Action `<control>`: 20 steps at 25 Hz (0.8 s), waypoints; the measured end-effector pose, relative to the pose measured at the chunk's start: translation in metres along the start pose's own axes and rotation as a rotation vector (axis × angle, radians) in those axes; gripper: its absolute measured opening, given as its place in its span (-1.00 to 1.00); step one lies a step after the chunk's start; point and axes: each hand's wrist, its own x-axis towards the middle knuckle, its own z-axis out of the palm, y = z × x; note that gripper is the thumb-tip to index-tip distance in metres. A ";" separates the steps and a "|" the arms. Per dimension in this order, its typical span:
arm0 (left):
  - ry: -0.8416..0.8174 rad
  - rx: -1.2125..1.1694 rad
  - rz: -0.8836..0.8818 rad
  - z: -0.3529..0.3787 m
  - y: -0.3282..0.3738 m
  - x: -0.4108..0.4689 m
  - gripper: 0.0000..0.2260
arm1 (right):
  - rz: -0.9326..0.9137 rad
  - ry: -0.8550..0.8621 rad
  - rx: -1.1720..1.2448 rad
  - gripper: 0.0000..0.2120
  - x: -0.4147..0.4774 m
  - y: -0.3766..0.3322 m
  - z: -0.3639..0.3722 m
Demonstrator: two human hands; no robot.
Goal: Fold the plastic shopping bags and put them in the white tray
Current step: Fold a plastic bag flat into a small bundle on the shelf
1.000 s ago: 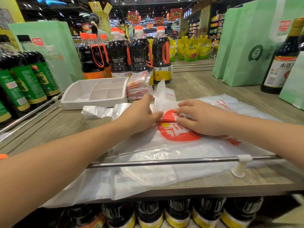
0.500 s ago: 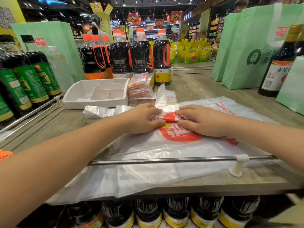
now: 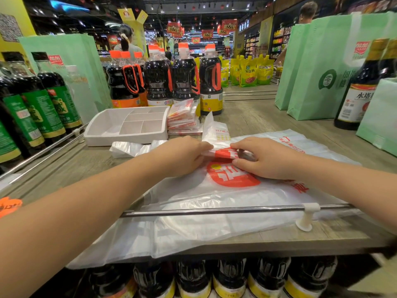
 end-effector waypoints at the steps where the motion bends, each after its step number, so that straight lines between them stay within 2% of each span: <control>1: 0.038 -0.012 0.005 -0.002 0.001 -0.001 -0.66 | -0.020 0.031 0.010 -0.58 -0.001 0.000 -0.001; 4: 0.139 0.040 0.048 -0.015 0.006 -0.008 -0.64 | -0.073 0.150 0.030 -0.73 -0.004 -0.001 -0.006; 7: 0.162 0.079 0.212 -0.024 0.017 -0.025 -0.62 | -0.162 0.202 -0.115 -0.66 -0.019 -0.003 -0.018; 9: 0.133 0.090 0.317 -0.025 0.026 -0.036 -0.58 | -0.282 0.164 -0.239 -0.63 -0.032 -0.004 -0.021; 12: 0.024 0.088 0.383 -0.025 0.029 -0.041 -0.56 | -0.358 0.056 -0.323 -0.59 -0.040 -0.009 -0.020; 14: -0.037 0.038 0.328 -0.023 0.028 -0.040 -0.55 | -0.378 0.038 -0.323 -0.57 -0.041 -0.007 -0.016; 17: -0.237 -0.041 0.121 -0.015 0.022 -0.039 -0.43 | -0.332 -0.003 -0.295 -0.47 -0.040 -0.006 -0.017; 20: -0.290 -0.136 0.079 -0.007 0.015 -0.035 -0.40 | -0.303 -0.036 -0.262 -0.38 -0.040 -0.007 -0.017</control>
